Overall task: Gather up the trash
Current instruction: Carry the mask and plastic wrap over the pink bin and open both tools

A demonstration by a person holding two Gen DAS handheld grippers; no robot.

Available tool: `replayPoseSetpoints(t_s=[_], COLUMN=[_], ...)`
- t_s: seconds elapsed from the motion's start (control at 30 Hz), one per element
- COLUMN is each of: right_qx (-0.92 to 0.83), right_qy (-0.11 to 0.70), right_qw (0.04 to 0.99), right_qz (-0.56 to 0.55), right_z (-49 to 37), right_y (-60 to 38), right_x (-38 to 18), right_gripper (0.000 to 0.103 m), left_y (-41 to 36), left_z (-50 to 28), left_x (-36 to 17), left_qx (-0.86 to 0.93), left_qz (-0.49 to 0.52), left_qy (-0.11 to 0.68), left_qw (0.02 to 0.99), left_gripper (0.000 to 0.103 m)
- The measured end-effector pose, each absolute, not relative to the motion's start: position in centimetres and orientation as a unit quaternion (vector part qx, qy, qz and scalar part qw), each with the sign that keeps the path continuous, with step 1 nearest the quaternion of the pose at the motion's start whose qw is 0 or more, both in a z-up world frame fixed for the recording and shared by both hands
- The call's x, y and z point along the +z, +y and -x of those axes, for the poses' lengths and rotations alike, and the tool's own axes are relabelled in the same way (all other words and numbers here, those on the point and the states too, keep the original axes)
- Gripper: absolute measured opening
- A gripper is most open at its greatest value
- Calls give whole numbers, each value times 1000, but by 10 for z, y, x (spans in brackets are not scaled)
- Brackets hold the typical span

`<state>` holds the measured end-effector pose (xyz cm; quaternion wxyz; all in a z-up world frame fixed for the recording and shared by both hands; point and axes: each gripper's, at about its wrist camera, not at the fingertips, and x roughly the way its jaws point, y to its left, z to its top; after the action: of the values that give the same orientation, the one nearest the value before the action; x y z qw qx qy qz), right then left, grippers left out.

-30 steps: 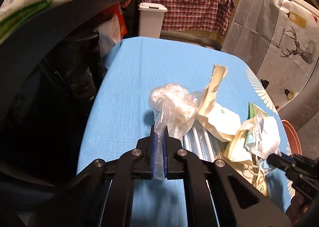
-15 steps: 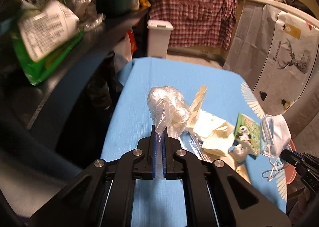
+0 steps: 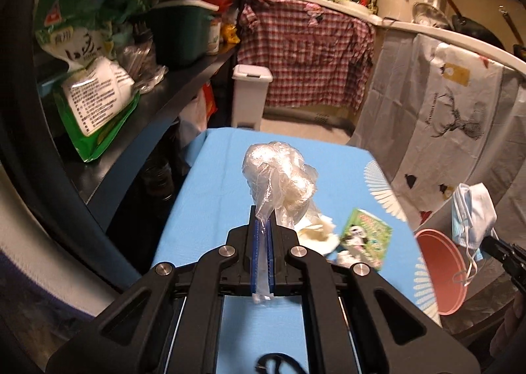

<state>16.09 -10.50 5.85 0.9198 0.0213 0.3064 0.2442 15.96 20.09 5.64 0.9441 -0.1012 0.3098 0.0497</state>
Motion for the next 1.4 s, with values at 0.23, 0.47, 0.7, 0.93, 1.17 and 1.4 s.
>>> replayPoseSetpoints(t_s=[0.23,0.47,0.7,0.93,1.17,1.4], right_qx=[223,199,167,132,110,101], right_qy=[275,257,256,255,254,257], right_qw=[935,946,952,958,960,961], right_qz=[-2,5,-16,-28,-30,-30], right_z=[-143,-133,-129,-132,-130,-132], right_y=[-133,-150,-179,-204,-220,-226], right_x=[70,72,64,62,60,57], right_gripper=[5,5,5,5,5,5], left_y=[154,113,92,77,66,52], left_z=[-136,-120,-117,-122,-128,-131], left_x=[62,65,67,62,58,57], left_qx=[21,-7,-28,-41,-51,-60], left_qz=[102,96,80,71,64,55], left_qy=[293,284,281,290,295,297], left_qw=[950,954,956,954,952,951], left_gripper=[4,4,4,4,4,4])
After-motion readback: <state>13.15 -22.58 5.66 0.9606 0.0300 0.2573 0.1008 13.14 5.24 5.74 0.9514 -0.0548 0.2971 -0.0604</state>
